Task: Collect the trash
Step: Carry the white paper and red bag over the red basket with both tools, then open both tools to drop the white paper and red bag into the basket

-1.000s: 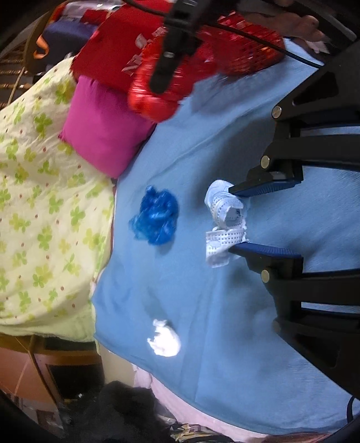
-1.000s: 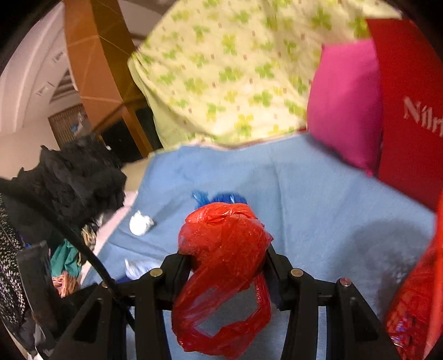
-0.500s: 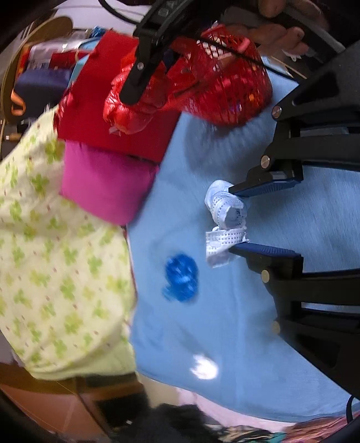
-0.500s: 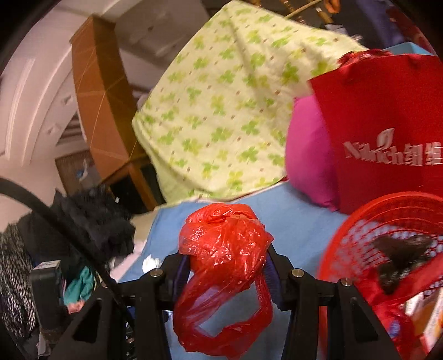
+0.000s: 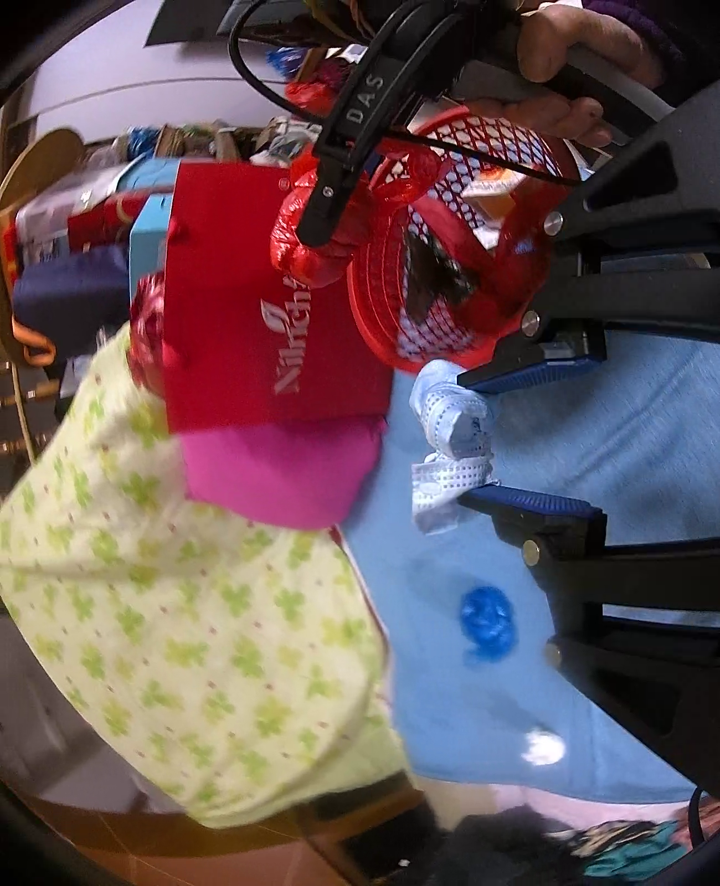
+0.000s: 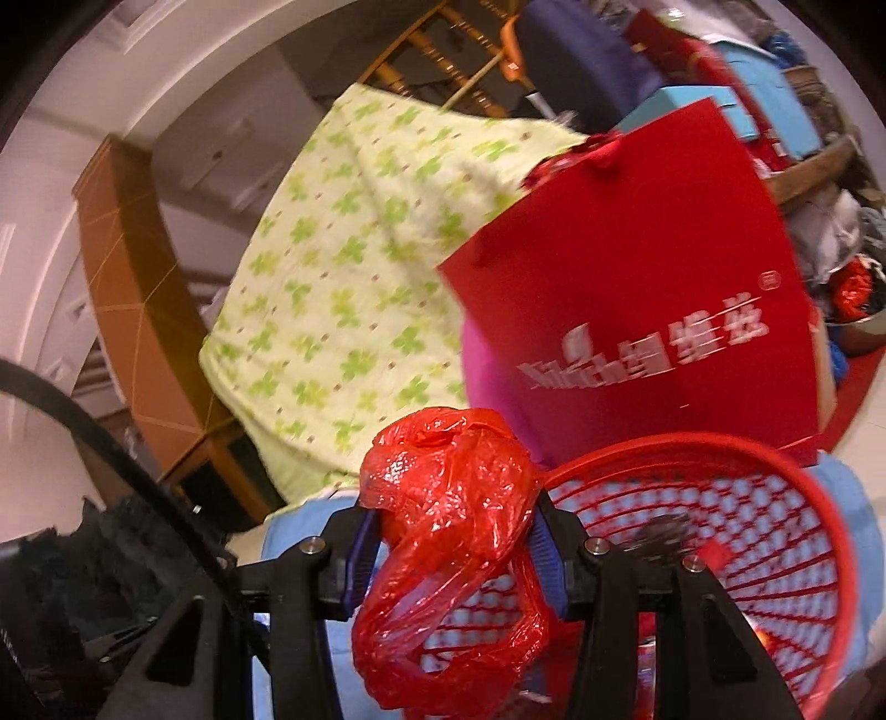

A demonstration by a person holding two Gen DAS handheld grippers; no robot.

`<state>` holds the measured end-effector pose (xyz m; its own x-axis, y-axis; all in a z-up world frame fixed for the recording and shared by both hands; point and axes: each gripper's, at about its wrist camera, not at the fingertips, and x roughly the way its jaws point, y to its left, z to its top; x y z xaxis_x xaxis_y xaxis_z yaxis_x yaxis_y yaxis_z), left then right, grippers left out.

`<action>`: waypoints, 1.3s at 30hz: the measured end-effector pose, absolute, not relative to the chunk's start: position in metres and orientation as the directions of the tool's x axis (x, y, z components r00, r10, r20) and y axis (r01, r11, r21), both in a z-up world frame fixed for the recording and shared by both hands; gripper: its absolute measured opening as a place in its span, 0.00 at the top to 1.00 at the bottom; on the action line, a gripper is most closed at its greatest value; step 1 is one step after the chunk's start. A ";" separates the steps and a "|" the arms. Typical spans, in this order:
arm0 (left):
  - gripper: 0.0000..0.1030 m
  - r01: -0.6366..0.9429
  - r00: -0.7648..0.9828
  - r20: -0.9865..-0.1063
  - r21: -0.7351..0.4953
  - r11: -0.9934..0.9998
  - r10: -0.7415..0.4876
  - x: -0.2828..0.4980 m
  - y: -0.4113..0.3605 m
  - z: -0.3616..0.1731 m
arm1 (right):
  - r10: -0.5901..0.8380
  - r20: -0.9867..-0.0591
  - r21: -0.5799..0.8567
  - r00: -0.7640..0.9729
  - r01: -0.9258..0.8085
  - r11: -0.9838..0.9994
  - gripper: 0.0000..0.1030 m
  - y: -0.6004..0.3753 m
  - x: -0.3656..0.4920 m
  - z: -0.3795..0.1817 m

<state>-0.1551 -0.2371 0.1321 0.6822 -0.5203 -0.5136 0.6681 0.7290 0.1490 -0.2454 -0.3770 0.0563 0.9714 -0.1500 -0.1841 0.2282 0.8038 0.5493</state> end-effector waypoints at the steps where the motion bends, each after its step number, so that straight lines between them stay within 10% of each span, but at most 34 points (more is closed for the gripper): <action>1: 0.65 0.673 0.683 -0.509 0.158 0.723 -0.524 -0.158 -0.242 0.134 | -0.158 -0.183 0.554 0.970 0.235 0.799 0.50 -0.381 -0.249 0.056; 24: 0.64 0.724 0.665 -0.510 0.258 0.640 -0.546 -0.188 -0.319 0.134 | -0.208 -0.171 0.671 0.963 0.268 0.692 0.49 -0.445 -0.290 0.038; 27: 0.59 0.737 0.645 -0.521 0.233 0.634 -0.559 -0.185 -0.320 0.130 | -0.196 -0.178 0.675 0.964 0.265 0.688 0.49 -0.445 -0.290 0.038; 31: 0.26 0.760 0.602 -0.531 0.152 0.632 -0.596 -0.178 -0.313 0.125 | -0.174 -0.191 0.696 0.966 0.258 0.671 0.37 -0.446 -0.288 0.036; 39: 0.26 0.708 0.628 -0.539 0.094 0.700 -0.562 -0.155 -0.271 0.111 | -0.130 -0.139 0.772 0.982 0.190 0.606 0.27 -0.448 -0.290 0.032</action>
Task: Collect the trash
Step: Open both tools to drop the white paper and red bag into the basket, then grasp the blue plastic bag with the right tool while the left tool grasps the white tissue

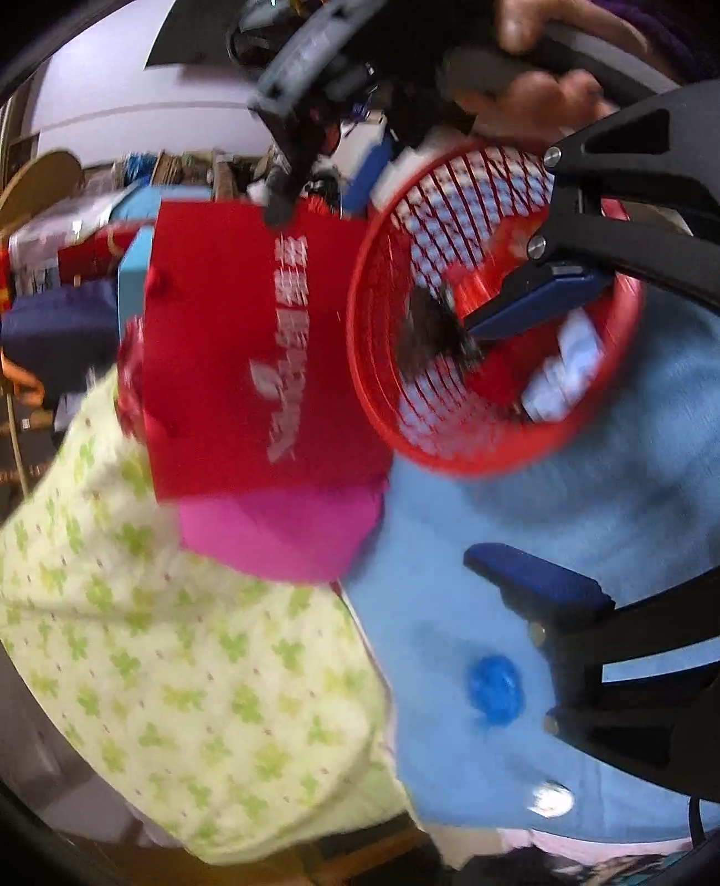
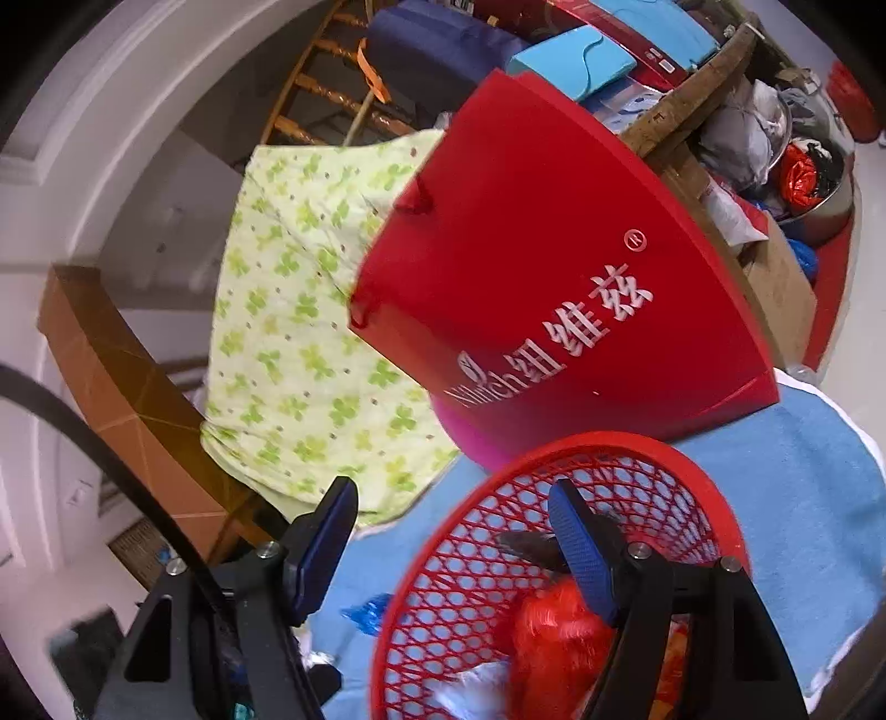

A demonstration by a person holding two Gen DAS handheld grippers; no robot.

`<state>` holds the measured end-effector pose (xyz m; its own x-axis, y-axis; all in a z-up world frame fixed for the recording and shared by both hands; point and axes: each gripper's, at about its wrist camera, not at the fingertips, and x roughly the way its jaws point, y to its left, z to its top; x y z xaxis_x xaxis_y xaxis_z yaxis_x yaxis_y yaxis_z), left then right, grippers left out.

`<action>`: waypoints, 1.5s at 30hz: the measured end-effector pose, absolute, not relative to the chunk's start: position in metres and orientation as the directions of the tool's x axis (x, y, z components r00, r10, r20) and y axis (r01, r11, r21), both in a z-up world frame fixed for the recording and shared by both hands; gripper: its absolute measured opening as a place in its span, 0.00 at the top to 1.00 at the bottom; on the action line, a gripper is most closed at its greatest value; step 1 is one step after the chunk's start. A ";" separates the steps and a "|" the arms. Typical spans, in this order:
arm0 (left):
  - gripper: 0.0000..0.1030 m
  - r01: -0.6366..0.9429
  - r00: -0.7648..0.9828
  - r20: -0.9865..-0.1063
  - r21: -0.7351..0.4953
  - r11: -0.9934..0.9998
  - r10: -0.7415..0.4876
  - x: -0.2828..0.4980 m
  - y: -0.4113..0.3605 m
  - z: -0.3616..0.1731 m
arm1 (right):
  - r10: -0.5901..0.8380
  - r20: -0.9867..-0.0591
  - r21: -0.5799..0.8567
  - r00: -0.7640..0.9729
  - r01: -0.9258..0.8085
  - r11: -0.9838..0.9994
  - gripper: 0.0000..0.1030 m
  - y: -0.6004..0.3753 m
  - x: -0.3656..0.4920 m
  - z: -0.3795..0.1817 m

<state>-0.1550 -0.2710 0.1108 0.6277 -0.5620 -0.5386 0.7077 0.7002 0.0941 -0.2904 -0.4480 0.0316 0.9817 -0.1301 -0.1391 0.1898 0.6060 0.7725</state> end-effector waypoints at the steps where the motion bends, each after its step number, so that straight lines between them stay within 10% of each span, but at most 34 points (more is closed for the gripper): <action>1: 0.26 0.691 0.637 -0.546 0.093 0.717 -0.544 -0.150 -0.263 0.107 | -0.133 -0.129 0.768 0.983 0.184 0.614 0.27 -0.445 -0.290 0.034; 14: 0.26 0.357 0.708 -0.669 0.064 0.932 -0.225 -0.083 -0.101 0.041 | 0.063 -0.048 0.468 0.997 -0.033 0.883 0.27 -0.316 -0.248 0.077; 30: 0.26 0.093 0.687 -0.720 -0.046 0.995 -0.097 -0.035 0.013 -0.004 | 0.305 -0.461 0.387 0.834 -0.120 0.914 0.27 -0.175 -0.133 0.018; 45: 0.26 -0.026 0.758 -0.648 -0.151 0.988 -0.079 0.075 0.065 0.002 | 0.257 -0.544 0.391 0.798 -0.030 0.920 0.27 -0.179 0.013 -0.022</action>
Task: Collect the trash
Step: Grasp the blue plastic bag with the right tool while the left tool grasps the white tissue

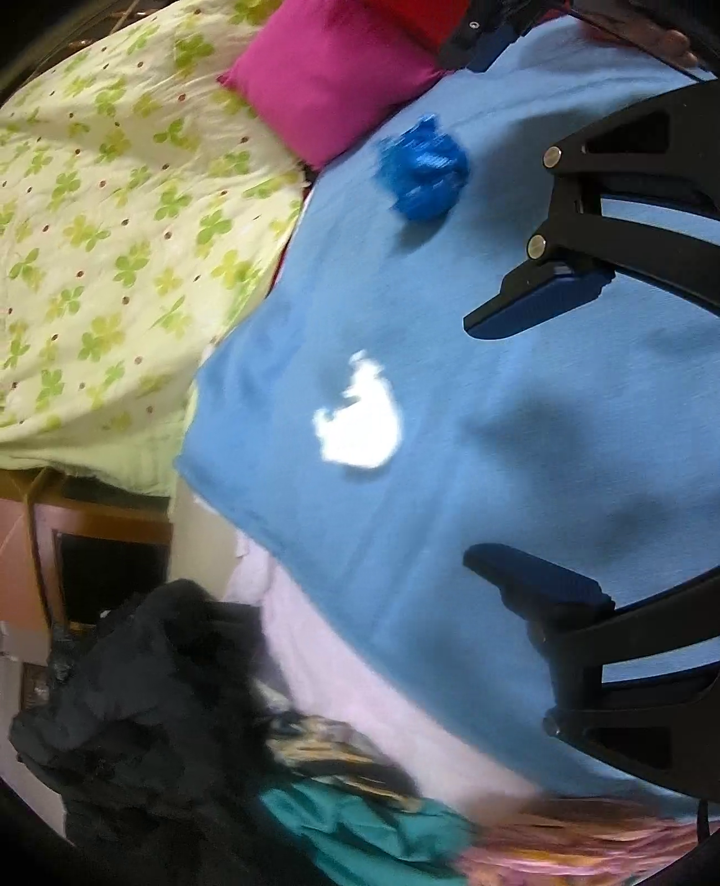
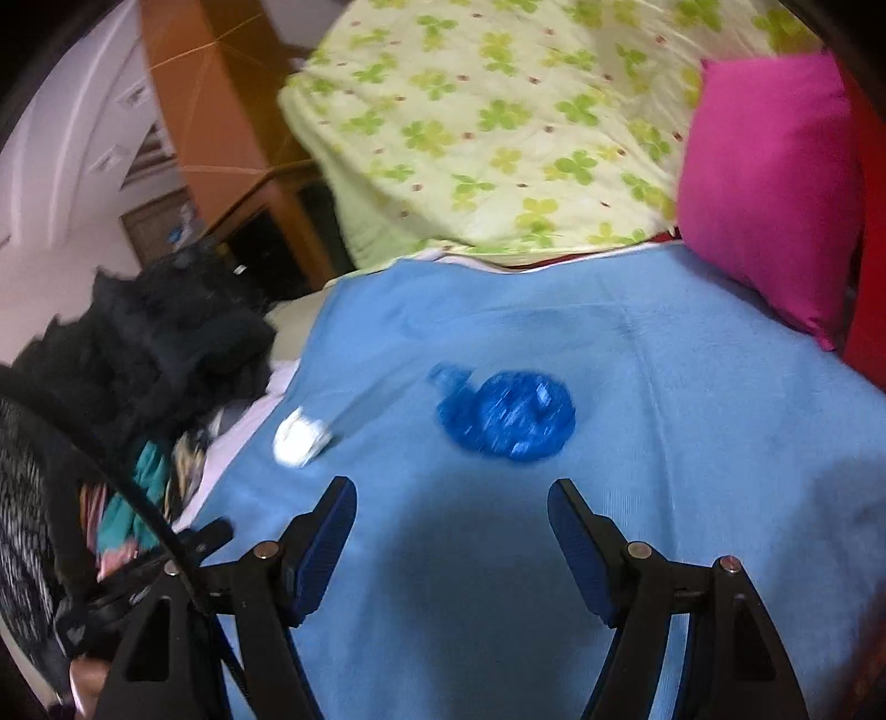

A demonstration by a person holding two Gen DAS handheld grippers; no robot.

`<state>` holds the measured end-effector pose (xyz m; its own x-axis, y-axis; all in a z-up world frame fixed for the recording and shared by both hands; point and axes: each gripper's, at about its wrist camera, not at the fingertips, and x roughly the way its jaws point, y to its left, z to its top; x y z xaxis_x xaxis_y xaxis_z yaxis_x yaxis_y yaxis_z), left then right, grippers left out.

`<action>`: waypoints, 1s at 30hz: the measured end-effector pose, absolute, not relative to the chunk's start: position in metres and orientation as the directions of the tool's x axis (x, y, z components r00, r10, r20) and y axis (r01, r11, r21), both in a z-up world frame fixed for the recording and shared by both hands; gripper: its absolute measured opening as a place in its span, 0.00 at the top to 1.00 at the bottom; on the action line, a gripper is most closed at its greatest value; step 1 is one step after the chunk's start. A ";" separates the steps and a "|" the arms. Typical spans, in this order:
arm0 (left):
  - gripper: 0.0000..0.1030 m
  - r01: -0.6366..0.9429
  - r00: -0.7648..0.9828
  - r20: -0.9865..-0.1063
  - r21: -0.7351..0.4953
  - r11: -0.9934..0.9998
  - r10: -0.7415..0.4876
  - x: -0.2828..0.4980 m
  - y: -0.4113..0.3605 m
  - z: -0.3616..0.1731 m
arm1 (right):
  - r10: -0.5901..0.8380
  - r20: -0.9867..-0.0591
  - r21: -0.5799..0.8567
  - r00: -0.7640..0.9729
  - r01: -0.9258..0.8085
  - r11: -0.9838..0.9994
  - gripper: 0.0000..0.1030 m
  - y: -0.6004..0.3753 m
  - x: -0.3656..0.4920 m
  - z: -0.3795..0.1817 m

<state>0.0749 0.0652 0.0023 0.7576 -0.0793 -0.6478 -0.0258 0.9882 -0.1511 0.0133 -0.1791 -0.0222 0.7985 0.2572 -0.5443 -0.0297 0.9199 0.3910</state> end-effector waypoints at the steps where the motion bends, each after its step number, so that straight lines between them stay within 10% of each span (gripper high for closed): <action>1: 0.26 -0.026 0.770 -0.635 -0.131 0.991 -0.064 0.082 0.066 0.002 | 0.253 -0.539 0.403 0.803 -0.017 0.915 0.27 -0.184 0.023 -0.024; 22: 0.25 -0.021 0.643 -0.725 -0.341 0.940 -0.249 0.206 0.069 -0.046 | 0.329 -0.621 0.534 0.712 0.076 0.842 0.27 -0.194 0.151 -0.087; 24: 0.35 -0.005 0.651 -0.718 -0.328 0.945 -0.246 0.205 0.065 -0.045 | 0.323 -0.619 0.529 0.716 0.076 0.845 0.28 -0.192 0.150 -0.087; 26: 0.65 0.017 0.637 -0.726 -0.324 0.946 -0.260 0.206 0.062 -0.047 | 0.335 -0.628 0.515 0.702 0.052 0.856 0.33 -0.184 0.151 -0.087; 30: 0.69 0.037 0.642 -0.718 -0.321 0.946 -0.269 0.200 0.059 -0.044 | 0.339 -0.625 0.489 0.703 0.014 0.872 0.36 -0.173 0.147 -0.084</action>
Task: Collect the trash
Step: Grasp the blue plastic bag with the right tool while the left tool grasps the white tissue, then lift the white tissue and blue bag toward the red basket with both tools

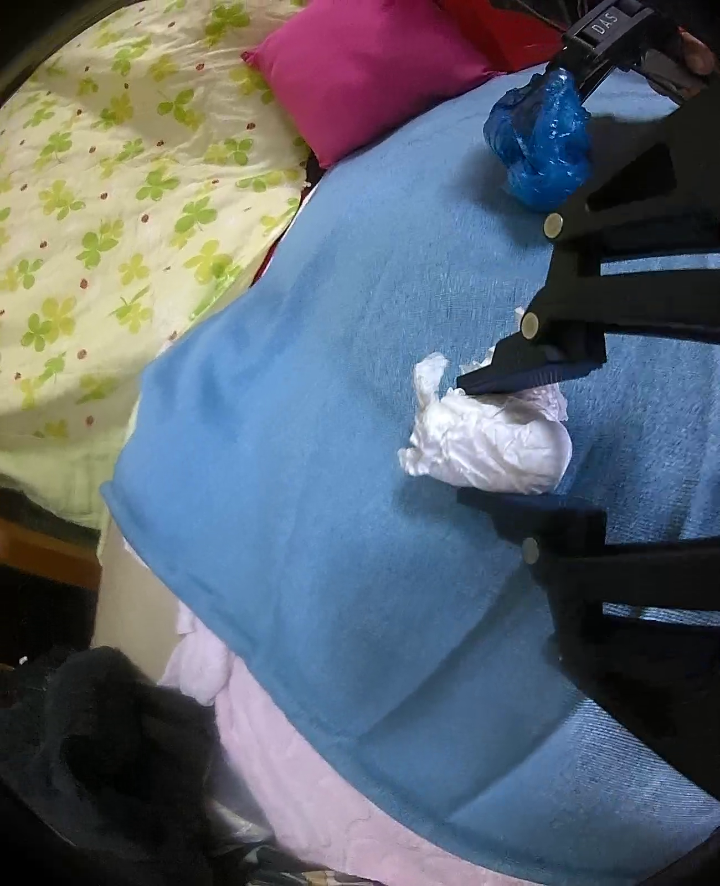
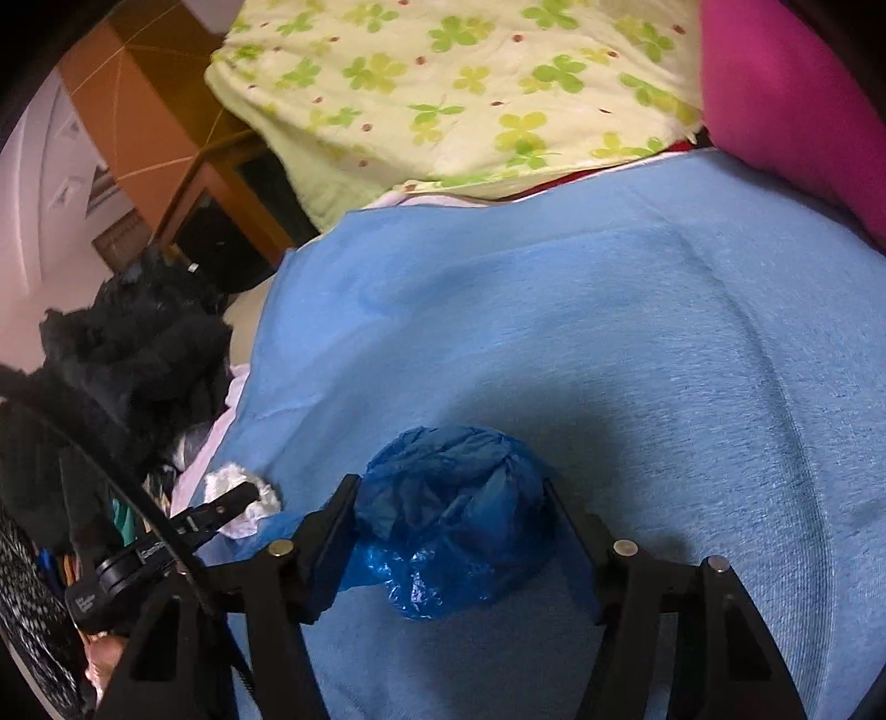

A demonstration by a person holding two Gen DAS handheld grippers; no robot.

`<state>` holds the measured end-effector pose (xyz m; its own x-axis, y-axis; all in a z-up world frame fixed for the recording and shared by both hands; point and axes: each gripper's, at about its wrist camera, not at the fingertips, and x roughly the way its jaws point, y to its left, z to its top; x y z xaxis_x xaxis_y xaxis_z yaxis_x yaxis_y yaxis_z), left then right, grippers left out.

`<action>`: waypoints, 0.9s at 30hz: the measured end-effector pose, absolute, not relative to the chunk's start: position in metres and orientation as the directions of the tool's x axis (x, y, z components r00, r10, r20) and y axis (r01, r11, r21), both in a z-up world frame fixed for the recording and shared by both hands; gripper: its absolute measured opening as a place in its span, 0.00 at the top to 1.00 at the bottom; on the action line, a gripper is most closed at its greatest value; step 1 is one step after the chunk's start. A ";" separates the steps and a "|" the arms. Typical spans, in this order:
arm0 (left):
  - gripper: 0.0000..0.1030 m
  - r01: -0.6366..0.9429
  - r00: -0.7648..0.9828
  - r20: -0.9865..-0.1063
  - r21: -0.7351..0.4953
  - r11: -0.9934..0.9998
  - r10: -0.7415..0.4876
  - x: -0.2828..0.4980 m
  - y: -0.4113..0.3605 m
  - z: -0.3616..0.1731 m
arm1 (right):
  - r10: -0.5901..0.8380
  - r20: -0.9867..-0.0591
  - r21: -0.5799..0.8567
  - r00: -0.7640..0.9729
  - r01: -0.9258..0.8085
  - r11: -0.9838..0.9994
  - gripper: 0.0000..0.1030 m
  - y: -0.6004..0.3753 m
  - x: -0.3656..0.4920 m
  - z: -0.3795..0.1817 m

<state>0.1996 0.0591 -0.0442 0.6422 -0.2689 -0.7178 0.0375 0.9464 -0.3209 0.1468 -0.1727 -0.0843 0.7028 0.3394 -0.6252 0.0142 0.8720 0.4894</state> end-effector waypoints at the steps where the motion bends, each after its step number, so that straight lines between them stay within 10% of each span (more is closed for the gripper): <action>1: 0.70 0.042 0.645 -0.714 -0.323 0.946 -0.272 0.199 0.059 -0.042 | 0.344 -0.625 0.489 0.701 0.008 0.872 0.36 -0.171 0.145 -0.083; 27: 0.70 0.208 0.808 -0.565 0.006 0.978 -0.168 -0.019 -0.057 0.086 | 0.130 -0.380 0.320 0.916 -0.002 0.947 0.36 -0.202 -0.090 0.037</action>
